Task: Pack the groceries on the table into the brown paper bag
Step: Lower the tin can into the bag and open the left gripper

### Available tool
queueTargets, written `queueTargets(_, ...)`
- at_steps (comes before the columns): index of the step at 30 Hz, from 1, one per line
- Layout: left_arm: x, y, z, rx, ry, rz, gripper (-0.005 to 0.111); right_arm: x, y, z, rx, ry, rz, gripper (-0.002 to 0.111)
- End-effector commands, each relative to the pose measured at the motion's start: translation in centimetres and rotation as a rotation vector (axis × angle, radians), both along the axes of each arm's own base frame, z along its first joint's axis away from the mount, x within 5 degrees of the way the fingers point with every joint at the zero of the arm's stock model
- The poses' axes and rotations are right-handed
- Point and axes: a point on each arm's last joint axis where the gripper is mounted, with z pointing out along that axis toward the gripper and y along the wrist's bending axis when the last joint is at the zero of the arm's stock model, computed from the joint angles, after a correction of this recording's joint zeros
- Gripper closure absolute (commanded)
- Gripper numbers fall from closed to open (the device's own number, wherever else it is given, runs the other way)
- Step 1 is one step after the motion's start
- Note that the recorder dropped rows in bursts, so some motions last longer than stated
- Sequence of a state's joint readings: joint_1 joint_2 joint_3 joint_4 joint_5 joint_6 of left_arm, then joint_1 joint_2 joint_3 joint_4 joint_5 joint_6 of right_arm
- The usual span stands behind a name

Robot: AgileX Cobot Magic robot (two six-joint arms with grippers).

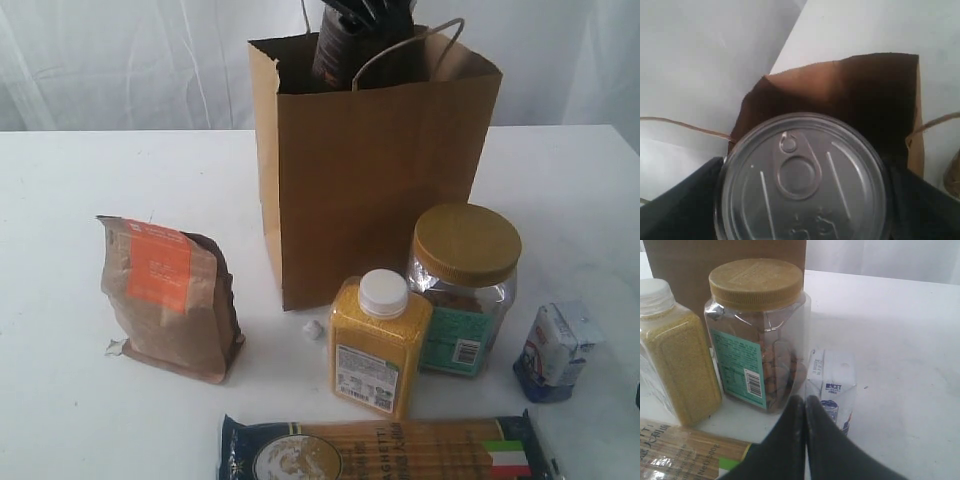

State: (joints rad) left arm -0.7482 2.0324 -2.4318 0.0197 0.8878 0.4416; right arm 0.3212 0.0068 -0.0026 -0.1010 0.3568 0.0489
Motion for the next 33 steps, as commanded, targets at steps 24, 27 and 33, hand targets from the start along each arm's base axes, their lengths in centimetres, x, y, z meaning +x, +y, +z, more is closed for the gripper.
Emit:
queueTargets(24,-4.0,-1.2,0.5,0.029,0.144,-0.081,0.107,0.0,0.0,0.1,-0.001,-0.019,0.001,0.108)
queueTargets(27,-4.4,-1.3,0.1,0.041,0.192,-0.101,0.107,0.0,0.0,0.1,-0.001,-0.019,0.001,0.108)
queueTargets(33,-3.9,-1.7,-1.8,0.077,0.232,-0.066,0.107,0.0,0.0,0.1,-0.001,-0.019,0.001,0.108)
